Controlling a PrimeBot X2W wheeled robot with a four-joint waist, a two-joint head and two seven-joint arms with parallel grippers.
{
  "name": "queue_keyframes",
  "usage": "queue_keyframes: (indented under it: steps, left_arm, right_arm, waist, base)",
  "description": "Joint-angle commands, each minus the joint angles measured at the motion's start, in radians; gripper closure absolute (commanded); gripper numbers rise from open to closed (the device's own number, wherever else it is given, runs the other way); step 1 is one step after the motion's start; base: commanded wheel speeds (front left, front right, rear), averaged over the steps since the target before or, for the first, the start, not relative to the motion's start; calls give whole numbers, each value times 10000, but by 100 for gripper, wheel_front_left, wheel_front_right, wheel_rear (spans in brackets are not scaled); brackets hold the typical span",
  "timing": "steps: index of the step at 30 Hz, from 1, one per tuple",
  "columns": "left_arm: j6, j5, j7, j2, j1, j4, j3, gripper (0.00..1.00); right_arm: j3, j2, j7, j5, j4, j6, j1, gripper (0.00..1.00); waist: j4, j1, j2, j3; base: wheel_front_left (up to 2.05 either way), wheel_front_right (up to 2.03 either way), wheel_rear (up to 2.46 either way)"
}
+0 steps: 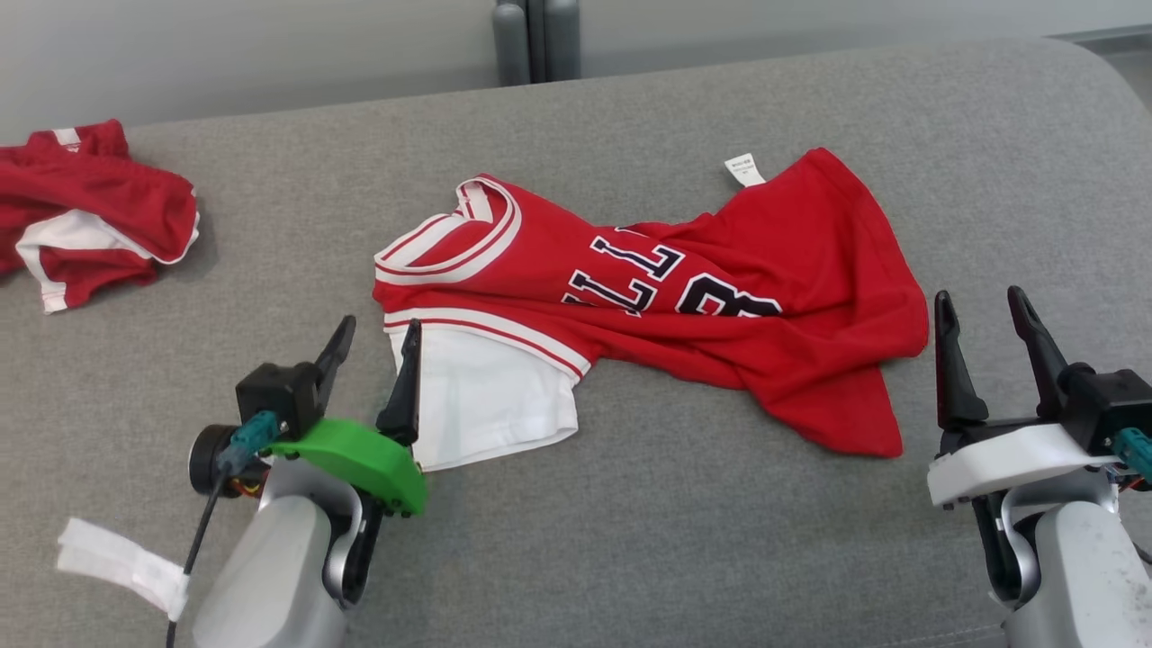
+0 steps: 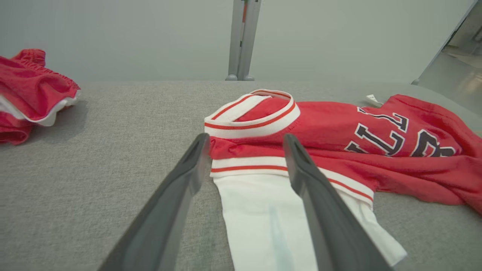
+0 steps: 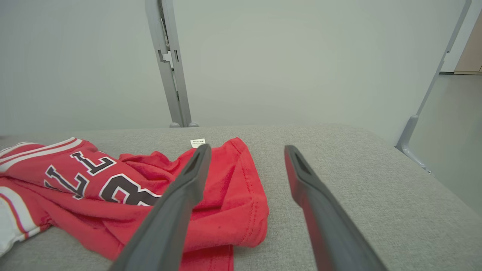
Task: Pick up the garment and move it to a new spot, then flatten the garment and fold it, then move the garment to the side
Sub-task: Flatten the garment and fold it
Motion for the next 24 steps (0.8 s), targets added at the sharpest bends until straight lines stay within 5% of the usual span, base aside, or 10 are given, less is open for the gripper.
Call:
queue_keyframes:
  steps: [1,10,24]
  left_arm:
    - [-35,101,-30,-21,396,-371,171,0]
    - [20,665,-31,-481,2451,-2273,1252,0]
    - [-26,946,-32,-819,3875,-2974,1924,0]
  right_arm:
    - [73,-24,-48,75,22,-10,219,0]
    - [666,-30,-49,312,192,-10,732,0]
    - [910,-28,-50,501,394,-10,1426,0]
  waist:
    - [241,0,-1,-286]
    - [652,0,-1,-948]
    - [842,0,-1,-1409]
  base:
    - [0,0,0]
    - [0,0,0]
    - [0,0,0]
